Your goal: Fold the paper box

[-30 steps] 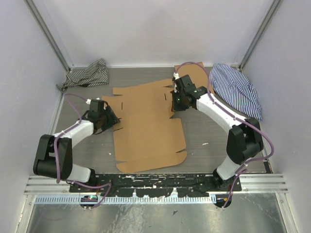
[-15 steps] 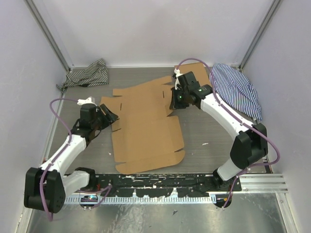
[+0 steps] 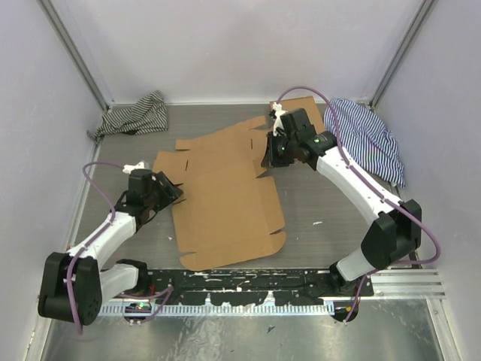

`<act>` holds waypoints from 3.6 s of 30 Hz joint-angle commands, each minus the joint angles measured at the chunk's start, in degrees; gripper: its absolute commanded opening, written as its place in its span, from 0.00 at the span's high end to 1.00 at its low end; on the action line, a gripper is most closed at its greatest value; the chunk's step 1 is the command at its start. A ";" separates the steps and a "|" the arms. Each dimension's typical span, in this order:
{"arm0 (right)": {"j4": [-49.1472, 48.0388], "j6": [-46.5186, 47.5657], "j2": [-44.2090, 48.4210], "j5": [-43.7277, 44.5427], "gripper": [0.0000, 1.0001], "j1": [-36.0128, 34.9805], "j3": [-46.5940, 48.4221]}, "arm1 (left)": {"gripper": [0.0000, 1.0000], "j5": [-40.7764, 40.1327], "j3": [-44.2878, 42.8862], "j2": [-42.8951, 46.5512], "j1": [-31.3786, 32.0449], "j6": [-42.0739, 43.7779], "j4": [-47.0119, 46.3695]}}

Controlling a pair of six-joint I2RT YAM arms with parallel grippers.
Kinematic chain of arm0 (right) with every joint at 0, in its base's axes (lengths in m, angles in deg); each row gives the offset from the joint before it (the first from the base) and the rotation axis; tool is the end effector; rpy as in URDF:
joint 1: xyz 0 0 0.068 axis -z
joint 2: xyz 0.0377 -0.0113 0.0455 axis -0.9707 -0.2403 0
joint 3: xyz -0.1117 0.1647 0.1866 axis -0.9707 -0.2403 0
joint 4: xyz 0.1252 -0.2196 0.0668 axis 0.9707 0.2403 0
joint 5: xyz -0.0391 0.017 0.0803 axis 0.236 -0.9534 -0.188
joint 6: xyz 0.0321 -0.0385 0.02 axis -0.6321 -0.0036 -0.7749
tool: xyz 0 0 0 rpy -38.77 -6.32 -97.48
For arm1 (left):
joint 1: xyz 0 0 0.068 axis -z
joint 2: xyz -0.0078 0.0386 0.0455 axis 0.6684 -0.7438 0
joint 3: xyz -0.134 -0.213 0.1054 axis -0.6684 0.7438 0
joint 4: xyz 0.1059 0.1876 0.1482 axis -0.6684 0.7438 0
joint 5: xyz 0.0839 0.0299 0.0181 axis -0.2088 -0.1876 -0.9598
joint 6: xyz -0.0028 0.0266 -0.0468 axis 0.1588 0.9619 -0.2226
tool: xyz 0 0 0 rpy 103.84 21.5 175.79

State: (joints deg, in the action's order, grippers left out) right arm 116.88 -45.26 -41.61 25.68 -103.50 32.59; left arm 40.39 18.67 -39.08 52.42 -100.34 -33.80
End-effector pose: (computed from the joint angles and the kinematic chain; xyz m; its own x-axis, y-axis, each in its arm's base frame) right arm 0.2892 0.1584 0.3256 -0.7932 -0.0726 -0.6046 -0.3517 0.8651 0.3576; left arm 0.2125 -0.0411 0.1835 -0.6163 -0.5726 -0.5407 -0.2682 0.7981 -0.5395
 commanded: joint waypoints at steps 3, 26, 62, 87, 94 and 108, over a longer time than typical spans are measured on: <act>-0.86 -0.19 3.45 -2.06 0.99 0.75 1.21 | 0.34 -0.79 1.04 -3.00 -0.39 -0.24 -5.27; 0.20 -0.11 5.33 -12.99 0.99 4.76 1.86 | 0.31 3.17 14.63 9.30 -0.61 -6.43 -25.35; -0.26 -0.59 6.41 -15.86 0.99 5.86 1.52 | 0.33 1.24 18.96 2.45 -0.70 -7.40 -33.38; -5.36 -2.05 8.27 -23.94 0.99 8.59 -2.29 | 0.32 -0.10 23.81 9.91 -1.00 -7.65 -33.28; -5.47 -2.30 8.36 -24.60 0.99 8.76 -2.40 | 0.32 0.94 22.36 3.47 -0.99 -8.32 -39.24; -4.33 -2.02 5.77 -16.97 0.98 9.33 -3.98 | 0.33 1.68 19.98 11.23 -0.99 -7.82 -25.78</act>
State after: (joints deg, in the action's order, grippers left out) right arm 114.00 -47.20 -36.05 4.24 -94.36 29.28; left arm 42.91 41.73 -33.92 51.72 -109.69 -69.28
